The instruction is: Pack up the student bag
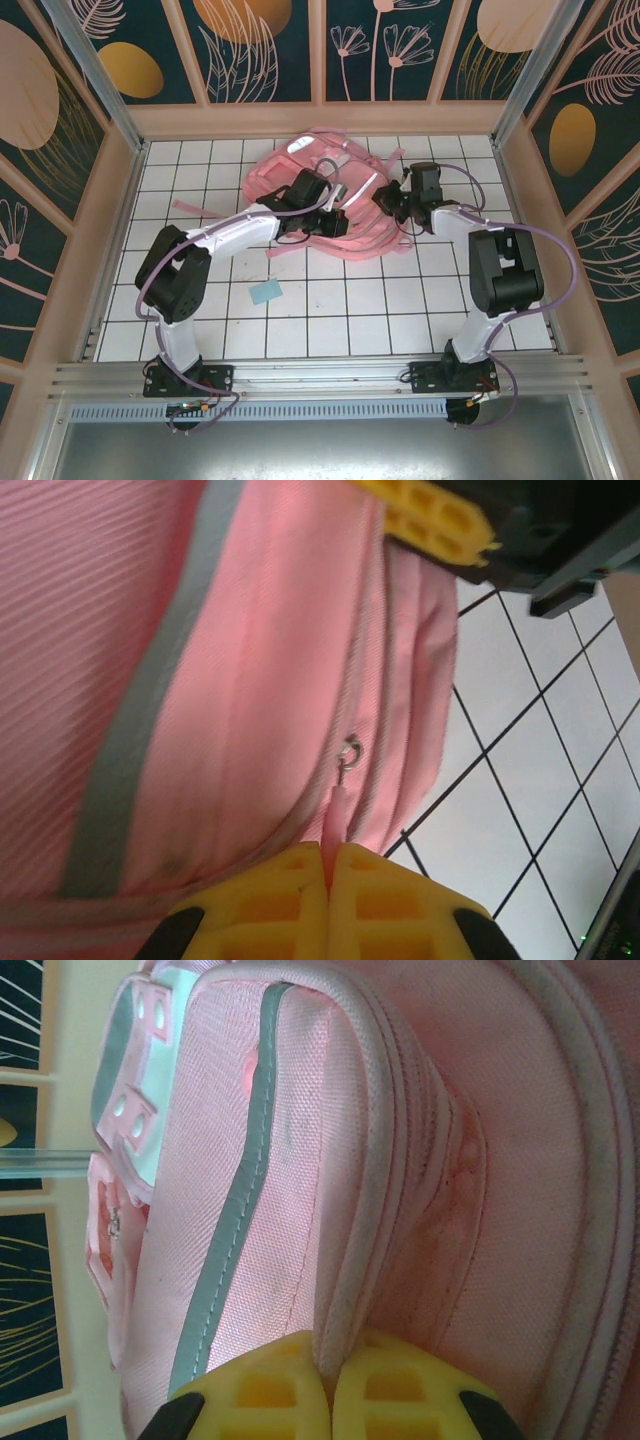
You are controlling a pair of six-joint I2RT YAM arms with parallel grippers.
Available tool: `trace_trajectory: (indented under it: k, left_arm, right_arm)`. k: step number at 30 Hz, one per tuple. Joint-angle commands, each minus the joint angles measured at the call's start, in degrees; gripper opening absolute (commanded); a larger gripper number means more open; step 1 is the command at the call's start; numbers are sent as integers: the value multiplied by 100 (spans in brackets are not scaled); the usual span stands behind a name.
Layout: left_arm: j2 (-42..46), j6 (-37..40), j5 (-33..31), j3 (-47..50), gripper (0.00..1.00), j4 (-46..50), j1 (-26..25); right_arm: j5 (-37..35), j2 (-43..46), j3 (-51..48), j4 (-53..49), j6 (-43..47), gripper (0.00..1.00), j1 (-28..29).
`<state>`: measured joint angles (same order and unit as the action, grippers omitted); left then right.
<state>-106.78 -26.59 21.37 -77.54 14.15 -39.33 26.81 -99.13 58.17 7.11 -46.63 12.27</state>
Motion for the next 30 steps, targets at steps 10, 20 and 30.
trace_trajectory:
  k: [10, 20, 30]
  left_arm:
    - [989, 231, -2075, 730, 0, 668, 561]
    - [938, 181, -2310, 761, 0, -10, 605]
    - [1544, -283, -2789, 1309, 77, -644, 925]
  right_arm:
    - [-531, 396, 73, 92, 290, 0, -606]
    - [-370, 353, 117, 171, 263, 0, -609]
    - [-1242, 1050, 612, -1547, 1914, 70, -285]
